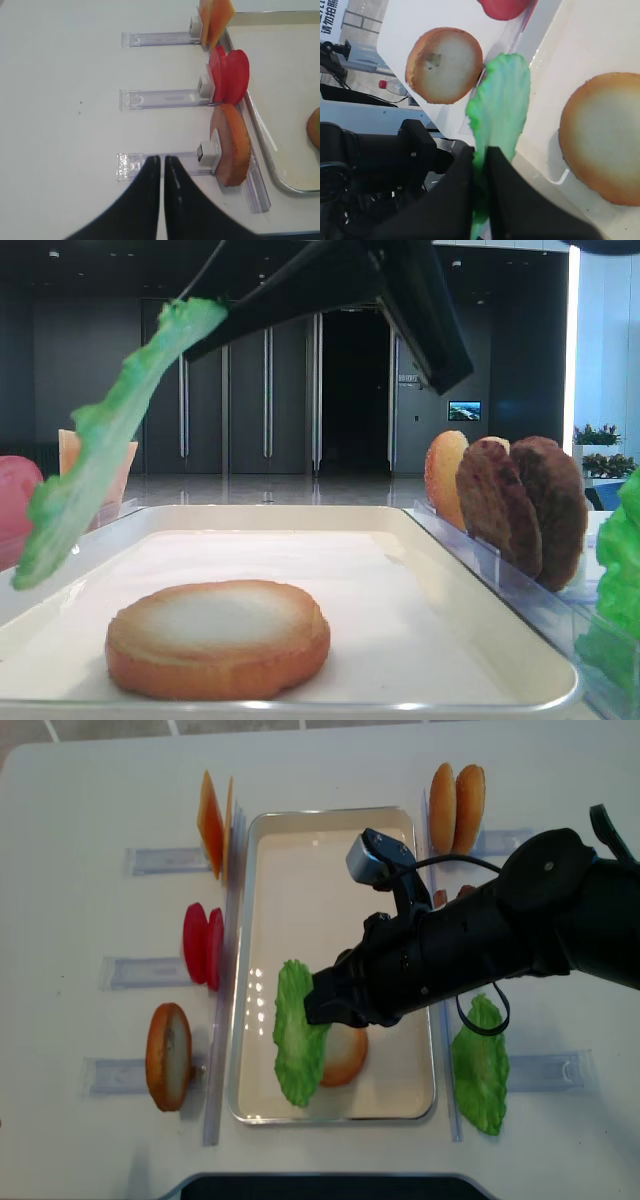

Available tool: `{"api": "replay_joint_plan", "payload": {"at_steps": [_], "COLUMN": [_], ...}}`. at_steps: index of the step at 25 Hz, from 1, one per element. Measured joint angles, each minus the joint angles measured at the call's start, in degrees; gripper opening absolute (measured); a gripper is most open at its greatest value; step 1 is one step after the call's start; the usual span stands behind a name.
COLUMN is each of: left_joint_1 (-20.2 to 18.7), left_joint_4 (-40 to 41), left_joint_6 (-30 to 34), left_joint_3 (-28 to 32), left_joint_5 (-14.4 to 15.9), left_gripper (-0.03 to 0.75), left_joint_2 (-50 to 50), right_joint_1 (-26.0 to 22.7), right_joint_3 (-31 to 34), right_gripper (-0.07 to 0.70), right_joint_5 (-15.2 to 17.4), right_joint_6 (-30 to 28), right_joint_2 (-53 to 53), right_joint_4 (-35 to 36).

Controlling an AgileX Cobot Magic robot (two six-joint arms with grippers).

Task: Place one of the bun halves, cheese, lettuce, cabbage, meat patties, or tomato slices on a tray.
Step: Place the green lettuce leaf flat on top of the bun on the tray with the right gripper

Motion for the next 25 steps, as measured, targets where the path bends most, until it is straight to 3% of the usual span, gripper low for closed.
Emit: {"api": "replay_joint_plan", "payload": {"at_steps": [13, 25], "left_joint_1": [0.00, 0.00], "left_joint_4": [0.00, 0.00], "left_joint_6": [0.00, 0.00], "left_joint_3": [0.00, 0.00], "left_joint_5": [0.00, 0.00], "left_gripper": [0.013, 0.013], "left_joint_2": [0.00, 0.00], "right_joint_1": [-2.22, -2.99], "right_joint_3": [0.00, 0.00], "right_gripper": [0.065, 0.065], "right_joint_5": [0.45, -0.52], "right_joint_6": [-6.11, -6.56], "right_joint_2": [4.80, 4.91], "right_joint_4": [3.65, 3.65]}}
